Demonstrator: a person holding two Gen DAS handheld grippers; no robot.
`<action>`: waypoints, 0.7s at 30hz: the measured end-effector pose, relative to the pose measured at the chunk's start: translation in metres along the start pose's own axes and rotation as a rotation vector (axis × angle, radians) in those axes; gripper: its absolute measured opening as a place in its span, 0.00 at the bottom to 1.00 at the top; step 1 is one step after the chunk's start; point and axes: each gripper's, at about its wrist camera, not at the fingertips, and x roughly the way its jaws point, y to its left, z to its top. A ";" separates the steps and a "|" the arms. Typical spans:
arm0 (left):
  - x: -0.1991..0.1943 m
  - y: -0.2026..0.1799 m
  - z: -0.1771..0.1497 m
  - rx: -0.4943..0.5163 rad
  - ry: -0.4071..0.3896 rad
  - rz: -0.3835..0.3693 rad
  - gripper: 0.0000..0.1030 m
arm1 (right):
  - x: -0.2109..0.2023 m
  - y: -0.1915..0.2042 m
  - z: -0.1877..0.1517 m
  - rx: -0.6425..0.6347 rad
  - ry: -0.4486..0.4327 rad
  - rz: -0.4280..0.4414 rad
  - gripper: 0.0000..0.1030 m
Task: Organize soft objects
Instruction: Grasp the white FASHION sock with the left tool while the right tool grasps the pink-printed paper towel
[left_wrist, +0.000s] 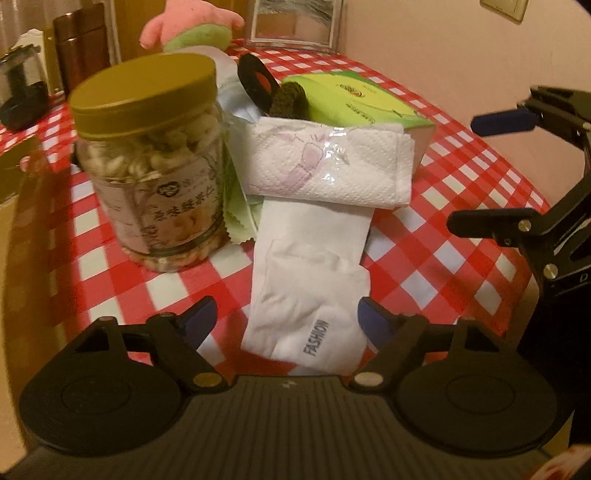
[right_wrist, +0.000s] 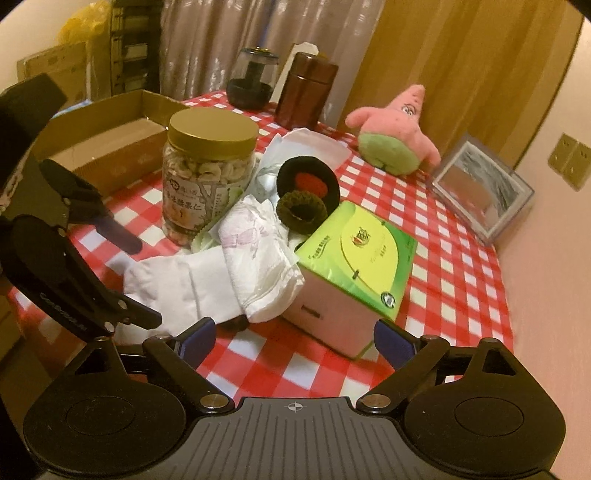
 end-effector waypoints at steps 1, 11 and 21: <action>0.003 0.001 0.000 -0.001 0.001 -0.007 0.73 | 0.003 0.000 0.000 -0.010 -0.001 0.000 0.89; 0.009 0.010 -0.001 -0.034 -0.005 -0.047 0.26 | 0.018 0.008 0.000 -0.061 -0.016 0.008 0.87; -0.037 0.014 0.003 0.023 -0.067 0.005 0.03 | 0.031 0.027 0.013 -0.162 -0.038 0.027 0.74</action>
